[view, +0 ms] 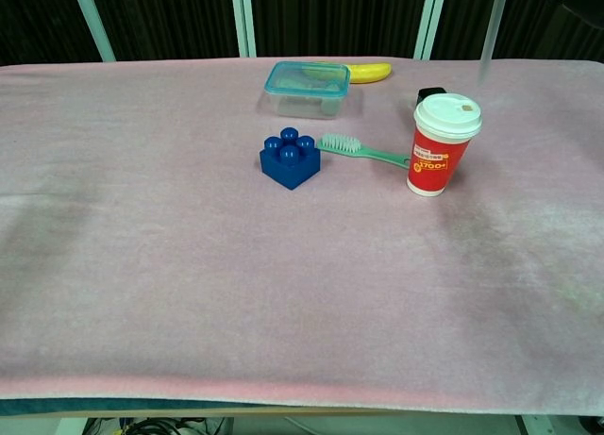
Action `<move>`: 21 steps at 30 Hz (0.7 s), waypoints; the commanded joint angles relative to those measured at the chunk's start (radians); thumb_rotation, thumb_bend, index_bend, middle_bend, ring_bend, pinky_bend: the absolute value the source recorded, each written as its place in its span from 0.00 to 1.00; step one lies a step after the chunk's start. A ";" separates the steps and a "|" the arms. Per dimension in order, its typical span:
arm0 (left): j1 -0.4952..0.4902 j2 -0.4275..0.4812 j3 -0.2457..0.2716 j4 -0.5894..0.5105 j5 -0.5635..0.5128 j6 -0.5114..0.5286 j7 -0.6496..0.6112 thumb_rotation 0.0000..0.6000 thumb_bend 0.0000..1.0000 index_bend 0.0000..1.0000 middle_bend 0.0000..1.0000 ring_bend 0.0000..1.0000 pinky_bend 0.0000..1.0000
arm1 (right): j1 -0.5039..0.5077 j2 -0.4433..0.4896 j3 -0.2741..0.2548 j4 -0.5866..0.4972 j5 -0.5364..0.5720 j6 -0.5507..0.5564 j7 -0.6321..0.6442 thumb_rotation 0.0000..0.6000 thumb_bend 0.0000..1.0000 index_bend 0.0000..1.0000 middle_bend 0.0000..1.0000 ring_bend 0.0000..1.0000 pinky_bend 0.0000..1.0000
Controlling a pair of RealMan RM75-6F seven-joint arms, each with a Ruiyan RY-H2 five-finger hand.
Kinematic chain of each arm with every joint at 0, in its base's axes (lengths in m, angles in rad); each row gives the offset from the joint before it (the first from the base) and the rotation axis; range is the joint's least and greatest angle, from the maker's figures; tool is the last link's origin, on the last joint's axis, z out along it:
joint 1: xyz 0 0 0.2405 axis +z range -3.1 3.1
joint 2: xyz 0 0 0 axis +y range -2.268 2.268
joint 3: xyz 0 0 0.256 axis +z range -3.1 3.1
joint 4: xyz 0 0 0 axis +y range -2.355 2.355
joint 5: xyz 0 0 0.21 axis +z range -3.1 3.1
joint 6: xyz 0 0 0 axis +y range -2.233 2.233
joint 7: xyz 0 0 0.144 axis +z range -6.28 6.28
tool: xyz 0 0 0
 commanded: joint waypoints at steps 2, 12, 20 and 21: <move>0.000 0.000 0.000 0.000 -0.001 0.000 0.001 1.00 0.58 0.19 0.08 0.02 0.00 | -0.001 -0.011 -0.001 0.010 -0.004 -0.004 0.011 1.00 0.36 0.65 0.00 0.02 0.18; 0.001 0.000 0.000 -0.001 -0.003 0.000 0.002 1.00 0.58 0.19 0.08 0.02 0.00 | -0.002 -0.036 0.000 0.038 -0.015 -0.007 0.027 1.00 0.36 0.65 0.00 0.02 0.18; 0.001 0.000 -0.001 -0.002 -0.006 -0.001 0.003 1.00 0.58 0.19 0.08 0.02 0.00 | -0.005 -0.043 0.000 0.047 -0.023 -0.013 0.039 1.00 0.36 0.65 0.00 0.02 0.18; 0.001 0.000 -0.001 -0.002 -0.006 -0.001 0.004 1.00 0.58 0.19 0.08 0.02 0.00 | -0.005 -0.044 0.000 0.048 -0.024 -0.014 0.039 1.00 0.36 0.65 0.00 0.02 0.18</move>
